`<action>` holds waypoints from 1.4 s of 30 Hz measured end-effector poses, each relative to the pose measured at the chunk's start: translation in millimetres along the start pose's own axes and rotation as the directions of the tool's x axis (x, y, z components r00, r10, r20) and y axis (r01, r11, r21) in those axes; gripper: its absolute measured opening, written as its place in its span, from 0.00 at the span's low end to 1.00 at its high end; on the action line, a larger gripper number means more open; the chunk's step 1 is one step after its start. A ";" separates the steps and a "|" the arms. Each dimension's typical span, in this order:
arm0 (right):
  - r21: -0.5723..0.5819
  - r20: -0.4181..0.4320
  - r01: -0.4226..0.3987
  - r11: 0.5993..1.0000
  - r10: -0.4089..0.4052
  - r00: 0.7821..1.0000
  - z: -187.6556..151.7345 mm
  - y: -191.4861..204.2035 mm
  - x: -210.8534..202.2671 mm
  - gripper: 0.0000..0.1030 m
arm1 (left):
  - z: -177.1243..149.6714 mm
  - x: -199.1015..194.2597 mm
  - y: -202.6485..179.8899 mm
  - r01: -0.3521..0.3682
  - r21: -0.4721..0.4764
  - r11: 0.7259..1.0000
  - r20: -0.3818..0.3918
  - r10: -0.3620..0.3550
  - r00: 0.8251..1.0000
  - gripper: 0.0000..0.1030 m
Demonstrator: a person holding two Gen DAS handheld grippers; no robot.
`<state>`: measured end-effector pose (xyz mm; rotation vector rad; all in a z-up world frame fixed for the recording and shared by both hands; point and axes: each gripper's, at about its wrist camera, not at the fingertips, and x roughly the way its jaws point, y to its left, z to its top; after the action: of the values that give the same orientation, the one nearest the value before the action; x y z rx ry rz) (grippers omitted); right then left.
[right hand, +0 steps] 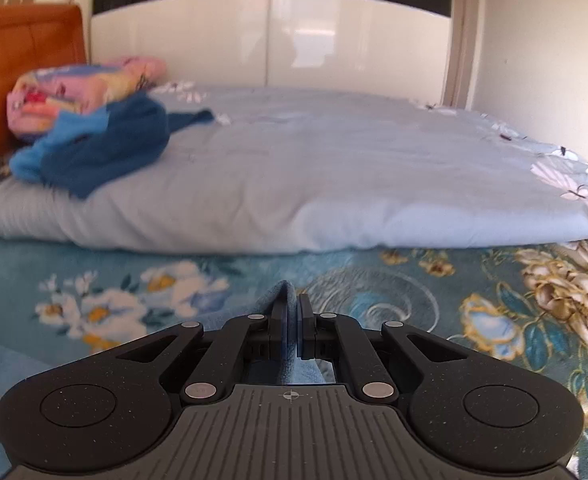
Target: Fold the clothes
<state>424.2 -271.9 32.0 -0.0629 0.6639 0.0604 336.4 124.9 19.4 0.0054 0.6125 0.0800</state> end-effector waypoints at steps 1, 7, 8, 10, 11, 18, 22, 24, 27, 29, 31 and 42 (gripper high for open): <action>-0.013 -0.010 0.010 1.000 -0.010 1.000 -3.8 2.5 2.8 0.03 | -2.1 -0.4 -0.6 -0.006 -0.002 1.000 -0.003 0.006 1.000 0.05; -0.020 -0.033 0.028 0.999 -0.029 0.999 -18.2 -3.7 -7.9 0.07 | -5.9 -27.9 -1.3 0.042 -0.040 0.998 0.015 -0.042 0.999 0.51; -0.007 -0.031 0.025 1.000 -0.025 0.999 -19.1 -6.9 -14.3 0.09 | -7.2 -37.9 -3.2 0.042 -0.031 0.999 0.036 -0.041 0.998 0.52; 0.020 -0.017 0.014 1.000 -0.014 1.000 -24.1 -13.9 -32.1 0.20 | -12.0 -60.1 -9.5 0.040 -0.013 0.999 0.084 -0.039 0.996 0.67; 0.033 -0.006 0.009 0.999 -0.009 1.000 -27.8 -17.5 -42.1 0.21 | -16.3 -72.6 -12.9 0.042 -0.017 0.999 0.113 -0.039 0.993 0.79; 0.087 -0.033 -0.036 0.996 0.039 0.999 -101.3 -28.5 -122.5 0.22 | -57.8 -142.9 -51.8 0.187 0.078 0.979 0.201 -0.199 0.959 0.98; 0.097 -0.113 -0.083 0.992 0.094 0.989 -148.6 -19.9 -156.6 0.22 | -74.5 -170.0 -76.1 0.233 0.175 0.957 0.174 -0.263 0.949 0.98; 0.114 -0.139 -0.089 0.989 0.105 0.985 -161.8 -14.4 -167.7 0.23 | -77.3 -178.0 -81.5 0.237 0.194 0.952 0.166 -0.270 0.948 0.98; 0.159 -0.142 -0.100 0.982 0.123 0.982 -168.6 -11.1 -174.4 0.33 | -74.2 -185.6 -74.8 0.243 0.162 0.956 0.163 -0.269 0.949 0.98; 0.161 -0.152 -0.098 0.982 0.122 0.981 -167.7 -7.0 -172.7 0.33 | -69.4 -194.5 -63.2 0.225 0.119 0.967 0.183 -0.244 0.952 0.98; 0.131 -0.166 -0.086 0.988 0.108 0.980 -168.7 -0.8 -170.1 0.33 | -64.2 -205.0 -47.1 0.215 0.071 0.974 0.202 -0.225 0.953 0.98; 0.042 -0.183 -0.048 0.998 0.055 0.982 -174.4 13.8 -167.8 0.18 | -47.6 -263.9 17.0 0.036 -0.073 0.997 0.301 -0.012 0.953 0.98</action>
<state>184.2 -277.7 -2.0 -0.0149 0.8516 0.0931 92.7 120.7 132.4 -0.0648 0.3039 0.0774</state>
